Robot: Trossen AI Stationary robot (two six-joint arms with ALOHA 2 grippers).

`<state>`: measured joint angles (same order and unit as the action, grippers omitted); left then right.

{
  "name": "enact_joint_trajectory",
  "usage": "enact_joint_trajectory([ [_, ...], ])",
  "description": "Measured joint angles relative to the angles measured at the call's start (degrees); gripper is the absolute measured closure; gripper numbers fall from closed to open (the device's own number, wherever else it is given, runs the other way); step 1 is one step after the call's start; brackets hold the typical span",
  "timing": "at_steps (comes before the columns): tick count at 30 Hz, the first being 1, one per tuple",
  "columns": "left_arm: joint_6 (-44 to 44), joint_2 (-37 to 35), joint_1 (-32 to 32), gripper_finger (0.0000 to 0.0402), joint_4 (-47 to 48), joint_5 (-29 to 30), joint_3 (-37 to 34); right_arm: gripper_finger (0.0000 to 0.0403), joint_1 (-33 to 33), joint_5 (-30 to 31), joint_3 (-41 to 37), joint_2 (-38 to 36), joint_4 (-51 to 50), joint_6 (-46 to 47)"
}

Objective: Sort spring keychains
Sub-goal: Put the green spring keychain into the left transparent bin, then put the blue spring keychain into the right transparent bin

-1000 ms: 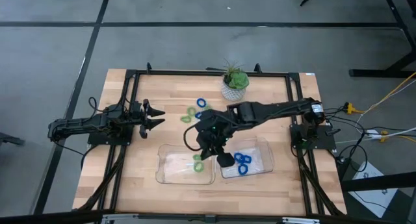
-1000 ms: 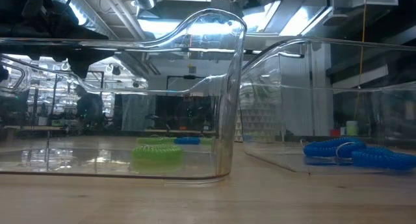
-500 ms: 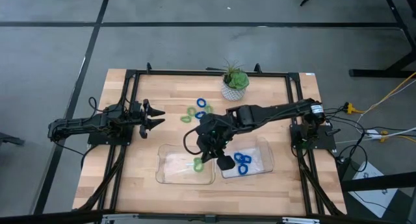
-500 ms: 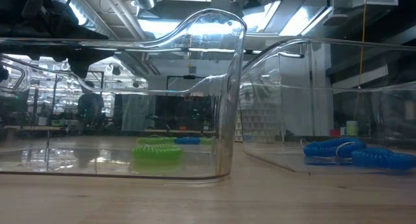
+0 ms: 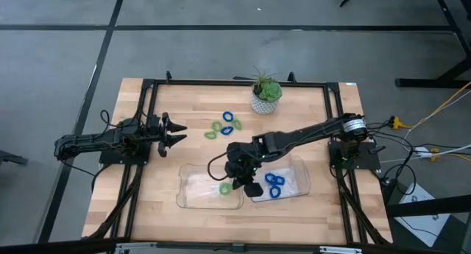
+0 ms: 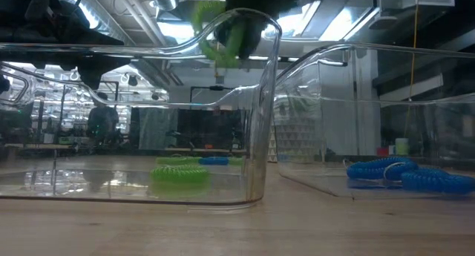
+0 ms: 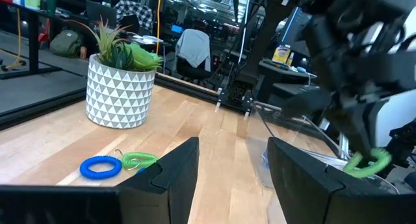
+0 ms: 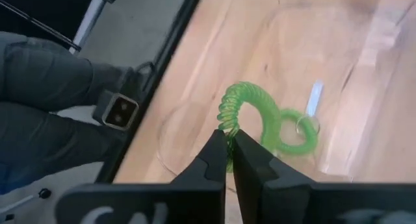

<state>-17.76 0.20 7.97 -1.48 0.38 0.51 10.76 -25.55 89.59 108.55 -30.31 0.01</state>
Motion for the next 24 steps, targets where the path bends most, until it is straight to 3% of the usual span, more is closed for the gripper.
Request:
enact_joint_trajectory([
  [5,-0.02,-0.01,0.01,0.0224,-0.01,0.02,0.0,0.038,-0.02,-0.01,-2.22,0.0,1.09,0.0],
  [14,0.01,0.01,-0.01,0.0224,-0.01,0.0,0.0,0.0318,-0.02,0.89,-2.43,-0.02,3.89,-0.42],
  [24,-0.02,0.0,0.01,0.0224,0.0,0.0,0.0,0.0206,-0.31,2.06,-2.43,-0.02,3.96,-0.15],
])
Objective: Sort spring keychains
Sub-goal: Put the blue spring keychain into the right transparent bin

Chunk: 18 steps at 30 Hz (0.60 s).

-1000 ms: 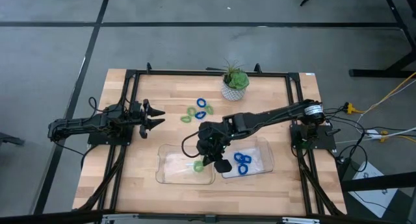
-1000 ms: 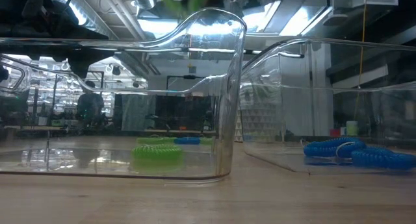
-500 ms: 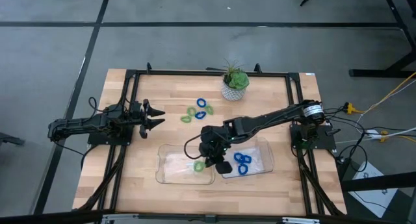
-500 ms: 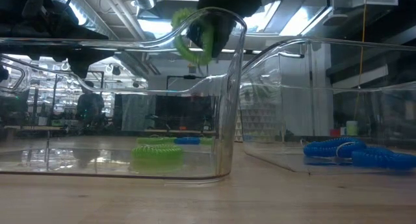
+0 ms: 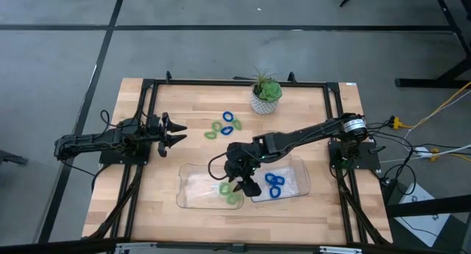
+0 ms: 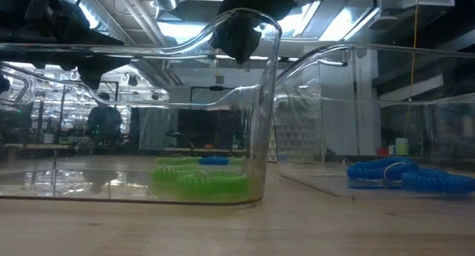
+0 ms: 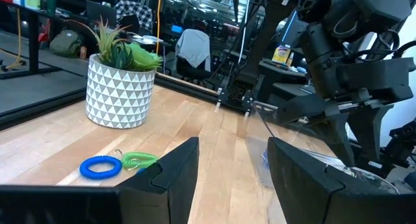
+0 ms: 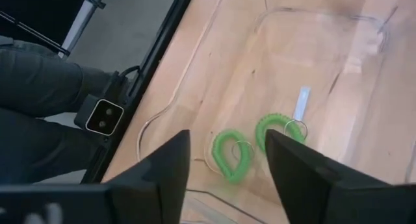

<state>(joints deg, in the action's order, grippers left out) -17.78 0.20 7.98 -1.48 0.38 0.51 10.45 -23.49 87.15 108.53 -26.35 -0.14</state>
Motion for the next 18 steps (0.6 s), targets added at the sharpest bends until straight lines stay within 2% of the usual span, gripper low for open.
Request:
enact_joint_trajectory([
  [5,0.0,-0.01,-0.01,0.0224,-0.01,0.0,0.0,0.0178,-1.39,-0.08,2.81,0.0,-1.45,1.47],
  [18,0.02,0.01,0.0,0.0224,0.0,0.0,0.0,0.0176,-6.71,-0.1,21.78,-0.09,-9.73,1.16],
])
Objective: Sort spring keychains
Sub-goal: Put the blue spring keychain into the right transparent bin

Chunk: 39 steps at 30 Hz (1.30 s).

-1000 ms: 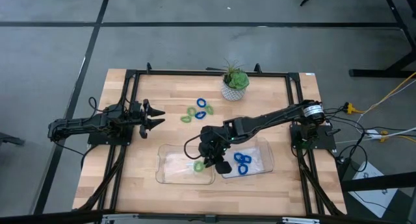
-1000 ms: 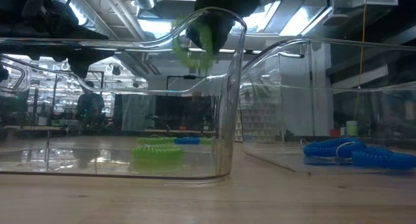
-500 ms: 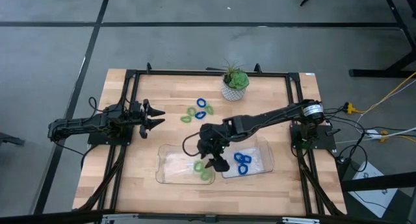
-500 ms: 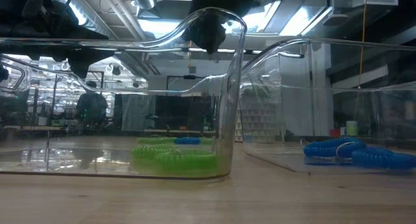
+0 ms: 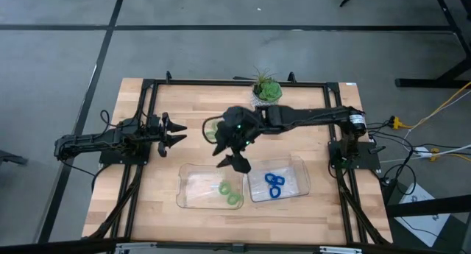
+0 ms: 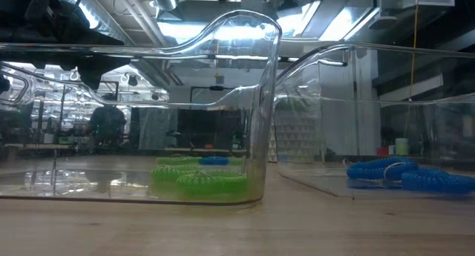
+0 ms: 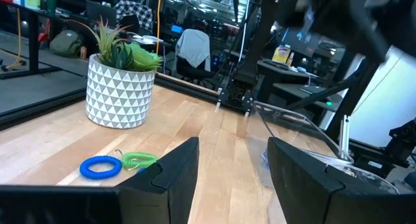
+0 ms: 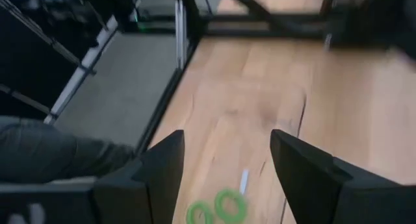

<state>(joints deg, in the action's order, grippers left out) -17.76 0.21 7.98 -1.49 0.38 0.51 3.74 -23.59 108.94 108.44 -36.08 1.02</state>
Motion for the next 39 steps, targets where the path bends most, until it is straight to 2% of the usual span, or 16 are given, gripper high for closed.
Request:
enact_joint_trajectory([
  [5,-0.02,0.0,-0.01,0.0224,0.01,0.0,0.0,0.0176,-0.58,-0.01,4.63,-0.02,-0.28,-0.26],
  [11,0.0,-0.02,0.0,0.0224,-0.01,0.0,0.0,0.0176,-0.74,0.26,5.43,-0.02,-0.95,-1.69],
  [18,0.0,0.0,-0.01,0.0224,-0.01,0.02,0.0,0.0175,-1.06,11.01,3.96,0.11,-4.4,-4.5],
  [28,-0.02,0.0,0.01,0.0224,-0.01,0.01,0.0,0.0176,-3.95,19.96,4.03,0.41,-8.69,-6.19],
  [35,0.0,-0.02,0.01,0.0224,0.01,0.0,0.0,0.0176,-7.45,19.96,1.88,2.43,-11.77,-5.63],
  [39,0.0,-0.02,-0.01,0.0224,0.12,0.0,0.0,0.0176,-9.43,19.97,-2.42,2.64,-11.06,-4.48],
])
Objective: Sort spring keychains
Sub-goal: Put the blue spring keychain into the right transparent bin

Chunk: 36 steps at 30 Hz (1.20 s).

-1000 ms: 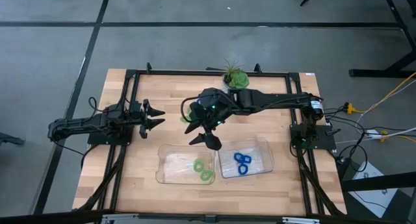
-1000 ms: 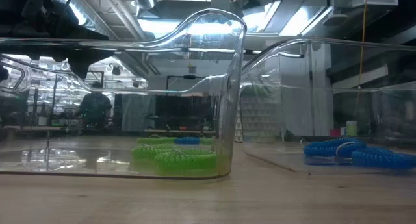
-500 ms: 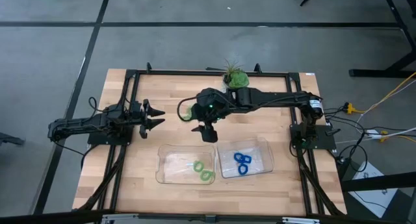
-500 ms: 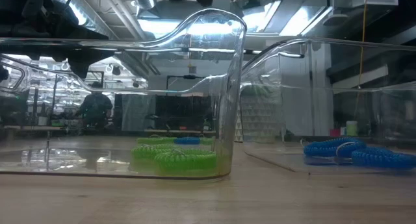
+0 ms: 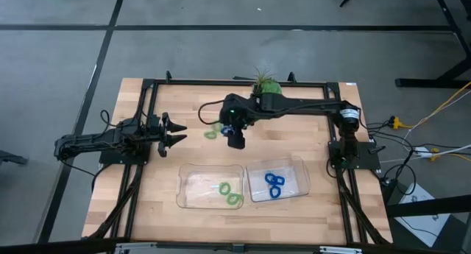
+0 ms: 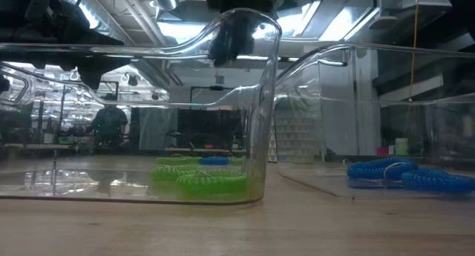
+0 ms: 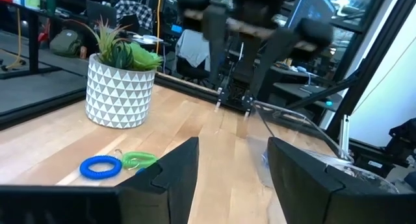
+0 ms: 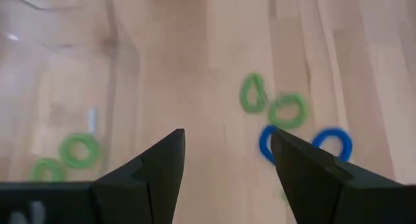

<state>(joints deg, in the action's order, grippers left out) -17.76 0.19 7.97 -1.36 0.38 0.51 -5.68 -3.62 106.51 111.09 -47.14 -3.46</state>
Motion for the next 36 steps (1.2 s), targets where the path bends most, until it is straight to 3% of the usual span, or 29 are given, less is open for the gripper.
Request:
enact_joint_trajectory([
  [8,-0.01,0.05,0.0,0.0224,0.01,0.0,0.0,0.0176,-3.31,-0.14,-10.12,-0.02,4.13,-1.52],
  [19,0.0,0.07,0.0,0.0224,-0.13,0.0,0.0,0.0176,-4.29,-2.57,-23.73,0.02,17.57,-18.57],
  [27,0.0,0.07,0.0,0.0224,-0.12,0.0,0.0,0.0176,-4.29,-2.86,-26.31,0.0,25.36,-27.28],
  [32,-0.02,0.07,0.02,0.0224,-0.12,0.0,0.0,0.0176,-4.29,-8.71,-26.31,0.0,27.9,-28.51],
  [36,-0.02,0.07,0.02,0.0224,-0.13,0.0,0.0,0.0176,-4.25,-9.58,-26.31,0.36,29.5,-28.52],
])
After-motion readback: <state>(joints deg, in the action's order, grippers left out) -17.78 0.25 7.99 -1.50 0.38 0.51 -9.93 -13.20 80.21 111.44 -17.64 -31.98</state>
